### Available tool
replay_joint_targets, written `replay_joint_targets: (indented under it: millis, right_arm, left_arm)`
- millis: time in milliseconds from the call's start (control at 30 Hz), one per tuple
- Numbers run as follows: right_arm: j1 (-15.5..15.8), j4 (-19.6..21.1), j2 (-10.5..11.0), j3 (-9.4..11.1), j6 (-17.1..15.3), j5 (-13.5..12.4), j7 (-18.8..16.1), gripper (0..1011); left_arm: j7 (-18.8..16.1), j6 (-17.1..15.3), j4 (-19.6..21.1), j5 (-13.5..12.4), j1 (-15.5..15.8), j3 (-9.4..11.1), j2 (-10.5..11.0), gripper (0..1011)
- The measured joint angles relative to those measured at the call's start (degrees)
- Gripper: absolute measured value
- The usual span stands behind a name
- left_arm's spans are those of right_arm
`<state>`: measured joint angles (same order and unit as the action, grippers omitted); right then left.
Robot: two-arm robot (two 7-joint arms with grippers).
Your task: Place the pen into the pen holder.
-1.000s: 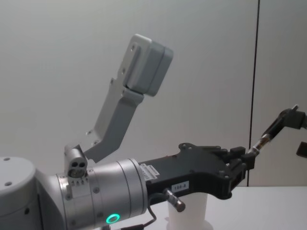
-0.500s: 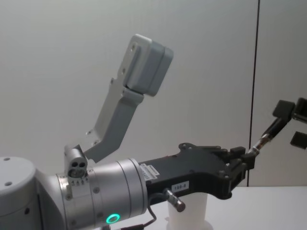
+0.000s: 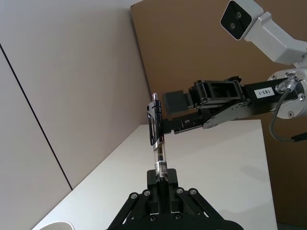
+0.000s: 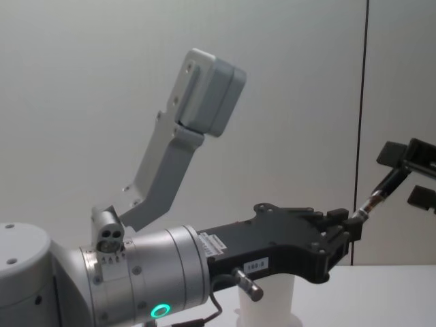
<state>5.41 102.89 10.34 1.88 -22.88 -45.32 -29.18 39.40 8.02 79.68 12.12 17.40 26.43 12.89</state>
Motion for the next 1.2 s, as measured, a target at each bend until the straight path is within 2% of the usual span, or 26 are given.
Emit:
replay_joint_targets:
  millis: [300,467,567,667,767,867,900,967,1000,1033,1100,1200]
  right_arm:
    - [-0.07,-0.01,-0.17,-0.81,0.58,0.04,2.19,1002]
    - [-0.1,-0.07,-0.09,-1.17,0.72,-0.16,2.89,917]
    - [-0.12,-0.14,-0.03,-1.38,0.83,-0.63,3.32,814]
    - [-0.16,-0.18,0.0,-1.5,0.88,-1.02,3.57,762]
    - [-0.2,-0.24,0.0,-1.65,0.94,-1.7,3.94,628]
    - [-0.26,-0.28,-0.02,-1.78,0.97,-2.5,4.31,565]
    - [-0.3,-0.3,-0.05,-1.84,0.99,-3.09,4.55,506]
    - [-0.35,-0.31,-0.09,-1.88,1.02,-3.61,4.78,462]
    - [-0.41,-0.34,-0.15,-1.94,1.04,-4.16,5.02,400]
    - [-0.43,-0.35,-0.18,-1.97,1.06,-4.44,5.14,400]
    - [-0.52,-0.38,-0.28,-2.03,1.14,-5.46,5.61,317]
    - [-0.63,-0.43,-0.43,-2.11,1.33,-6.69,6.25,245]
  left_arm:
    - [0.0,0.0,0.0,0.0,0.0,0.0,-0.01,131]
    - [0.0,0.0,0.0,0.0,0.0,0.0,0.0,131]
    - [0.0,0.0,0.0,0.0,0.0,0.0,0.0,131]
    - [0.0,0.0,0.0,0.0,0.0,0.0,0.0,131]
    - [0.0,0.0,0.0,0.0,0.0,0.0,0.0,131]
    - [0.0,0.0,0.0,0.0,0.0,0.0,0.0,131]
    - [0.0,0.0,0.0,0.0,0.0,0.0,0.0,131]
    - [0.0,0.0,0.0,0.0,0.0,0.0,0.0,131]
    - [0.0,0.0,0.0,0.0,0.0,0.0,-0.01,131]
    - [0.0,0.0,0.0,0.0,0.0,0.0,-0.01,131]
    - [0.0,0.0,0.0,0.0,0.0,0.0,0.0,131]
    - [0.0,0.0,0.0,0.0,0.0,0.0,0.0,131]
